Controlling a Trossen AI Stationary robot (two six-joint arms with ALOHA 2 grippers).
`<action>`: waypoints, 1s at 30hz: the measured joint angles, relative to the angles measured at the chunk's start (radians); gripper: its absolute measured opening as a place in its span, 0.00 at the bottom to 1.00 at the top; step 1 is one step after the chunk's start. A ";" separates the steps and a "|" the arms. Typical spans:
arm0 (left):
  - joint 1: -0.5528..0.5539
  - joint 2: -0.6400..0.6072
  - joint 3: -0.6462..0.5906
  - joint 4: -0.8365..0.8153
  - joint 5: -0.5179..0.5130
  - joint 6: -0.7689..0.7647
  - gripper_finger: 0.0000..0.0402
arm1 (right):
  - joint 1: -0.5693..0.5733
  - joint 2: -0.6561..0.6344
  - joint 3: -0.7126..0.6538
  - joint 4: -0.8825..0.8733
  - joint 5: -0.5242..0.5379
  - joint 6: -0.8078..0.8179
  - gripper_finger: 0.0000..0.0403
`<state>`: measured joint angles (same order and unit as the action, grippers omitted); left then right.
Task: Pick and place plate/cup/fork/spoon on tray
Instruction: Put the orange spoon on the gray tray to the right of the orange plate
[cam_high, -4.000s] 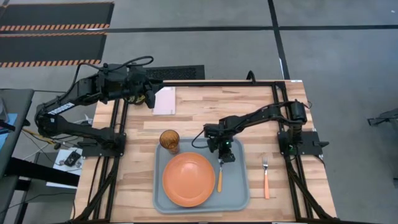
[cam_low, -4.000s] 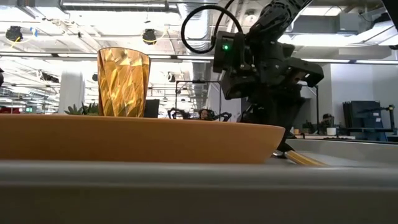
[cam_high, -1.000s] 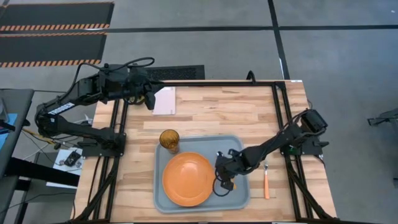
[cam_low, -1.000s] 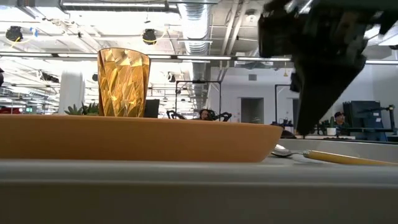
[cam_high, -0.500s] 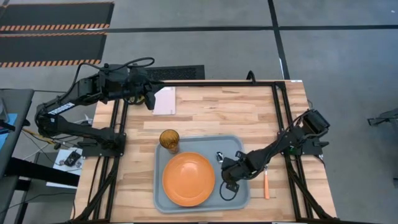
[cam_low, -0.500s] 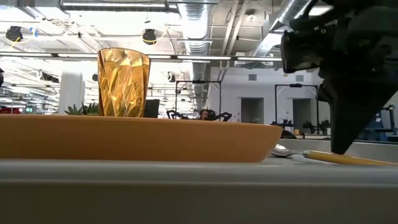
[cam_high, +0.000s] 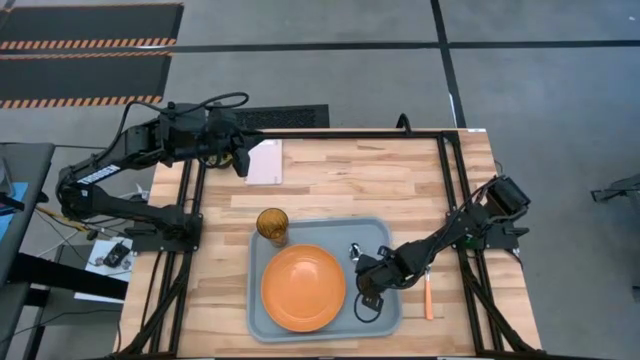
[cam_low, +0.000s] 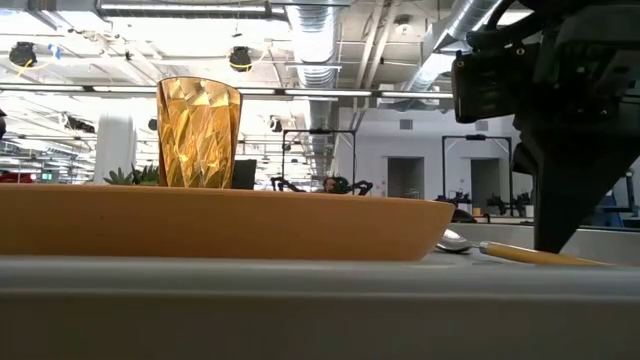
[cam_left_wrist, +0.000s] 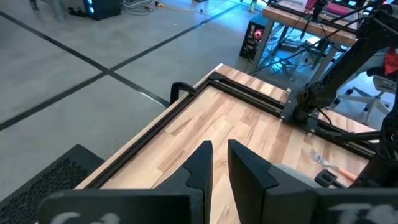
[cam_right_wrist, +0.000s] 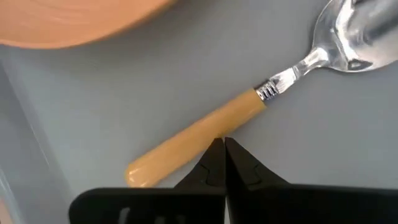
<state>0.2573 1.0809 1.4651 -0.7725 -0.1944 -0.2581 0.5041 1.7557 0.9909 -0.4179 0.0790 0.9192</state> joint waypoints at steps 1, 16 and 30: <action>0.000 0.000 0.000 0.000 0.000 0.000 0.08 | 0.000 0.000 0.000 0.000 -0.002 0.000 0.02; 0.000 0.000 0.000 0.000 0.000 0.002 0.08 | 0.024 0.000 0.000 -0.008 -0.006 0.017 0.02; 0.000 0.000 0.000 -0.001 0.000 0.007 0.08 | 0.060 0.036 0.002 0.071 0.001 0.091 0.02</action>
<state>0.2577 1.0809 1.4651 -0.7731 -0.1944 -0.2508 0.5644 1.7917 0.9927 -0.3469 0.0800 1.0103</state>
